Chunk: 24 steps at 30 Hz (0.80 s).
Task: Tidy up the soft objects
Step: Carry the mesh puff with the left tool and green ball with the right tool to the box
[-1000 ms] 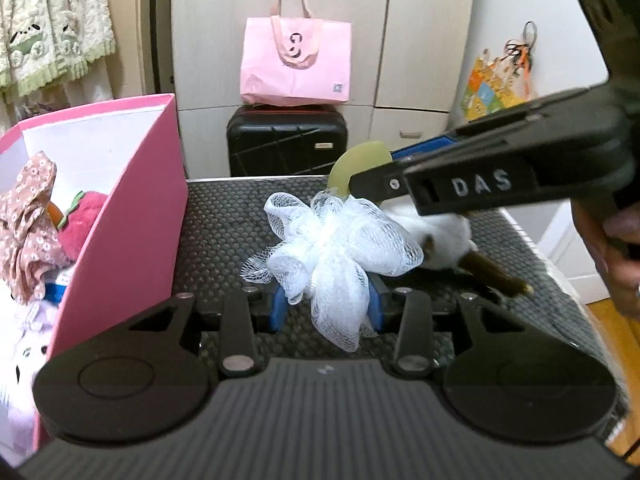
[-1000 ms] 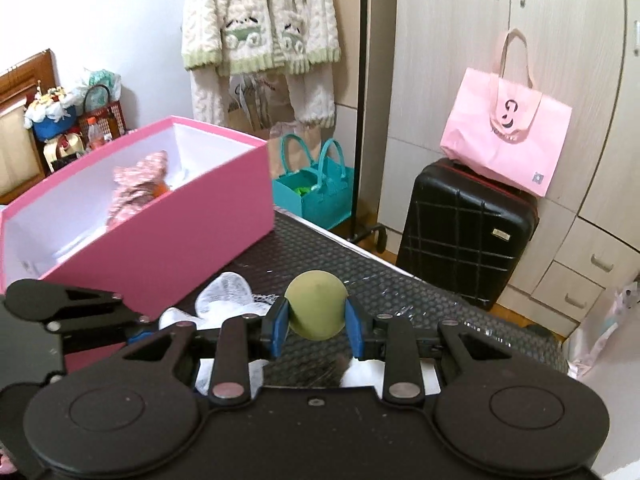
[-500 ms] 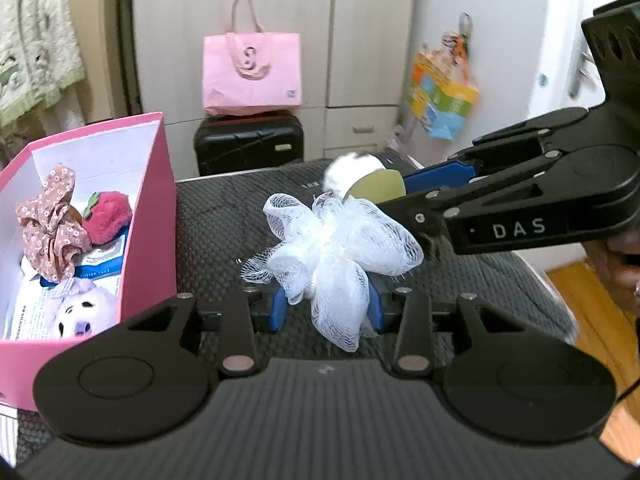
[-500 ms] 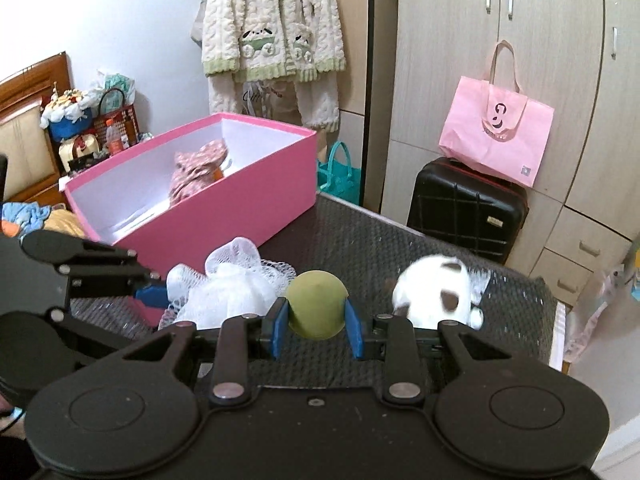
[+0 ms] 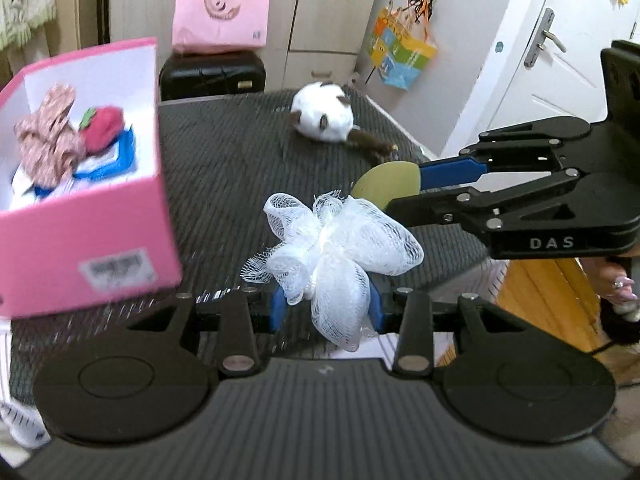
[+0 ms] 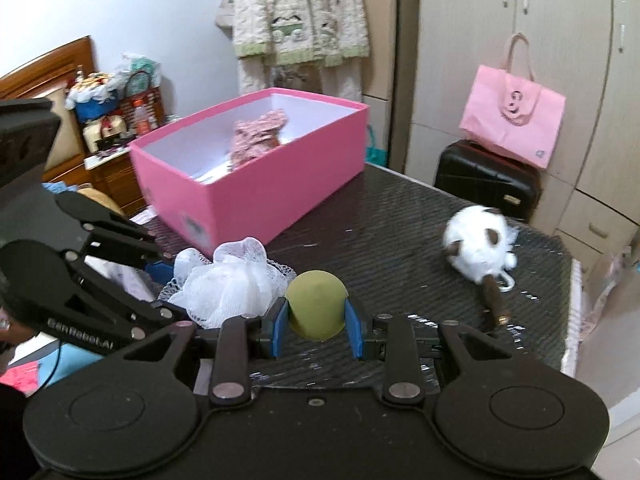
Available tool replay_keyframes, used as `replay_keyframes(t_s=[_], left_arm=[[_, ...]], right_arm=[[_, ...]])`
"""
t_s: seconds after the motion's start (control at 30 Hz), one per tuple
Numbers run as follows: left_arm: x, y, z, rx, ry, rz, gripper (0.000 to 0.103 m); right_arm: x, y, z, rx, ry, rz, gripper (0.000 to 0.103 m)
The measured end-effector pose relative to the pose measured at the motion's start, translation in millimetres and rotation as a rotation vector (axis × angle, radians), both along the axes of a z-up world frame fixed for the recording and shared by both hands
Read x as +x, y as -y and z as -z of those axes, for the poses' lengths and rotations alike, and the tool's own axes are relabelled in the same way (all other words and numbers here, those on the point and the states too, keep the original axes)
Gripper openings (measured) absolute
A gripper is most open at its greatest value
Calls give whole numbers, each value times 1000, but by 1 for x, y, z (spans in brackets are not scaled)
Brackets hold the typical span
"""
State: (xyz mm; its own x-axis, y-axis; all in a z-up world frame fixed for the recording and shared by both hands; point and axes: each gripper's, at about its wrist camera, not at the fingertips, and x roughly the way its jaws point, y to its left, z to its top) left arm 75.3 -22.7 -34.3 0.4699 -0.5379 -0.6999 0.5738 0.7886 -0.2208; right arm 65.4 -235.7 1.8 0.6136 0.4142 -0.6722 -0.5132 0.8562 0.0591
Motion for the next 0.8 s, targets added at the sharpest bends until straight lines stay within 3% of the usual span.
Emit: replay_keyframes(t_s=[0.2,0.47,0.67,0.8], left_arm=[[-16,-35,-10,20,4,-19,39],[-29,-73,-53,42,194,-87,39],[-8,-103,-71,30,280,-150,41],[23,-117,-72,28,297,-178,41]], right_arm=[[-19,-25,-10,34,24,-68,35],[-18,-73,-45,107,117,-132,35],[10,-104,-64,140,187,-160,37],[42,-119,-62,173,181,-137,38]])
